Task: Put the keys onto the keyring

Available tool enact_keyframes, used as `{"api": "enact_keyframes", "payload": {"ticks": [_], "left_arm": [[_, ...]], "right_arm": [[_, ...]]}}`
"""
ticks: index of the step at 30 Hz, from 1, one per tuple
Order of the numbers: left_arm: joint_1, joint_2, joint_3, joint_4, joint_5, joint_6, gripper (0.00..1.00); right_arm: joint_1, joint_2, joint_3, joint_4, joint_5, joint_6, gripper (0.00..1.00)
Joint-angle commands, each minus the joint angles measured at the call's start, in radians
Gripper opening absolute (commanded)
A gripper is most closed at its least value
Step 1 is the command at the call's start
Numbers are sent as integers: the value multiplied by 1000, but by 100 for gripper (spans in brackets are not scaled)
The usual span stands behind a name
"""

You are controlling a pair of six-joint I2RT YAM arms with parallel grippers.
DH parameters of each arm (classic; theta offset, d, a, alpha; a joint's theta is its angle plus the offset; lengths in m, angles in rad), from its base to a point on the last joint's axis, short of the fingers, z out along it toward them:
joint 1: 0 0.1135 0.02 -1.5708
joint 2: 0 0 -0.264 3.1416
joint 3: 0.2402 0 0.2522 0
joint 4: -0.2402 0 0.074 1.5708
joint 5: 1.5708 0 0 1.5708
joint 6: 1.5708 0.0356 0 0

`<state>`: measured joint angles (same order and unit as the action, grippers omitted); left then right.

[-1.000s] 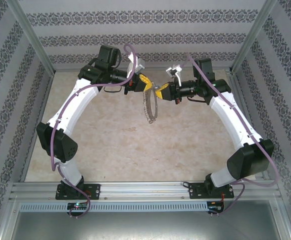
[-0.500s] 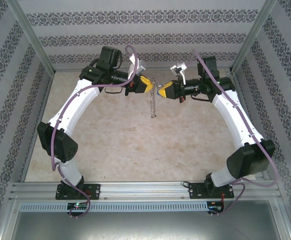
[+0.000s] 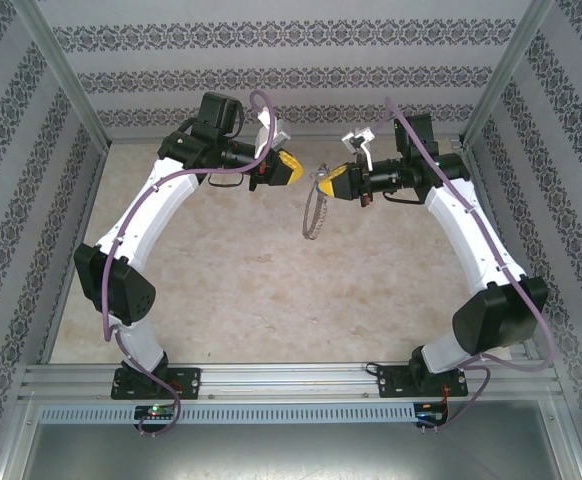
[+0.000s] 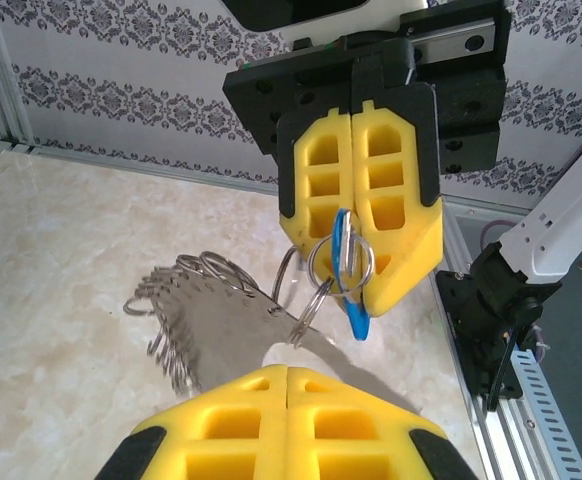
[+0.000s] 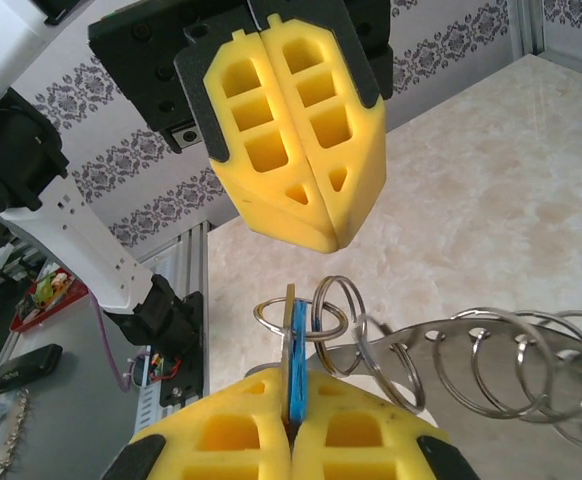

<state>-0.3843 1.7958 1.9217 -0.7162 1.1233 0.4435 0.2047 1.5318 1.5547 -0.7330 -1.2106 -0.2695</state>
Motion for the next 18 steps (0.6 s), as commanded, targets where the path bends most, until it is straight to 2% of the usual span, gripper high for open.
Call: {"api": "enact_keyframes", "payload": {"ticks": [1,7,12,18], "left_arm": [[7,-30,-10,15,4,-1,0],[7,-46,-35,42,-50,-27,2],[8,-82,-87,91,-105,-48,17],[13,-132,-140,119,-127,-33,38]], "right_arm": [[-10,7,8,5,-29,-28,0],[-11,16,34,-20,-6,-27,0],[-16,22,50,-41,-27,-38,0],[-26,54,111,-150,-104,-113,0]]}}
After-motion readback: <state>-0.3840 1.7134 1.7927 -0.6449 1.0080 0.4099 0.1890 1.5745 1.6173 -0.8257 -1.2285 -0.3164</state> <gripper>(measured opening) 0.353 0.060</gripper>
